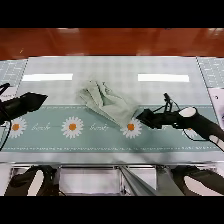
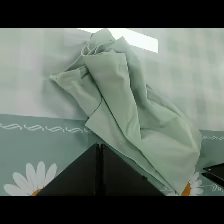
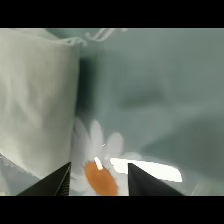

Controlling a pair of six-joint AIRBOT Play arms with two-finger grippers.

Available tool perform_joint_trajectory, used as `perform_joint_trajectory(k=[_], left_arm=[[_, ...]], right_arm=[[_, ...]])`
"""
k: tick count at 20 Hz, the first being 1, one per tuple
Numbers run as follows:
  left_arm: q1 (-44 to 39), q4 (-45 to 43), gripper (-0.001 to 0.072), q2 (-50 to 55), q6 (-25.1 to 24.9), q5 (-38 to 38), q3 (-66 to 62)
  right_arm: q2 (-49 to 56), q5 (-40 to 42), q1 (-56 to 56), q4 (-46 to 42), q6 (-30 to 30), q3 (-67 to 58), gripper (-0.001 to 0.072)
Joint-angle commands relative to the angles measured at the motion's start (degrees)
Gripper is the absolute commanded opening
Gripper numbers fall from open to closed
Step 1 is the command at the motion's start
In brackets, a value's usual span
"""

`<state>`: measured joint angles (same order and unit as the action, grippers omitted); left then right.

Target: Fold the shirts.

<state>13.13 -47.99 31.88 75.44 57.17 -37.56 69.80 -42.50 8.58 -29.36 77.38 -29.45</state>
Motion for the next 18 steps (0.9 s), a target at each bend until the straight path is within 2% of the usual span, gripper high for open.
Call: perform_joint_trajectory(k=[1, 5, 6, 7, 8, 10, 14, 16, 18], left_arm=[[-0.8, 0.3, 0.0016, 0.9, 0.0, -0.9, 1.3], [-0.8, 0.3, 0.0016, 1.1, 0.0, -1.7, 1.3], [-0.8, 0.3, 0.0016, 1.1, 0.0, -1.9, 1.3], [-0.8, 0.3, 0.0016, 1.1, 0.0, -2.1, 1.3], [-0.8, 0.3, 0.0016, 1.1, 0.0, -2.2, 1.3], [-0.8, 0.3, 0.0016, 1.1, 0.0, -2.1, 1.3], [-0.8, 0.3, 0.0016, 1.1, 0.0, -2.2, 1.3], [-0.8, 0.3, 0.0016, 1.1, 0.1, -2.1, 1.3], [-0.8, 0.3, 0.0016, 1.1, 0.1, -2.1, 1.3]], right_arm=[[11.6, -1.3, 4.2, 11.2, -8.4, -6.1, 0.0415], [16.9, -1.4, 8.4, 11.2, -7.8, -14.8, 0.0396], [17.7, -1.6, 9.1, 11.2, -7.4, -16.6, 0.0335], [18.5, -2.2, 9.6, 10.8, -7.5, -18.6, 0.014], [18.6, -3.1, 9.8, 10.6, -8.7, -20.2, 0.0028], [18.5, -7.3, 9.8, 6.4, -8.5, -25.6, 0.0027], [18.5, -18.8, 9.9, -19.6, 5.9, -48.5, 0.0027], [18.5, -24.7, 9.4, -28.5, 9.8, -61.5, 0.0026], [18.5, -30.4, 8.5, -33.4, 11.8, -73.3, 0.0026]])
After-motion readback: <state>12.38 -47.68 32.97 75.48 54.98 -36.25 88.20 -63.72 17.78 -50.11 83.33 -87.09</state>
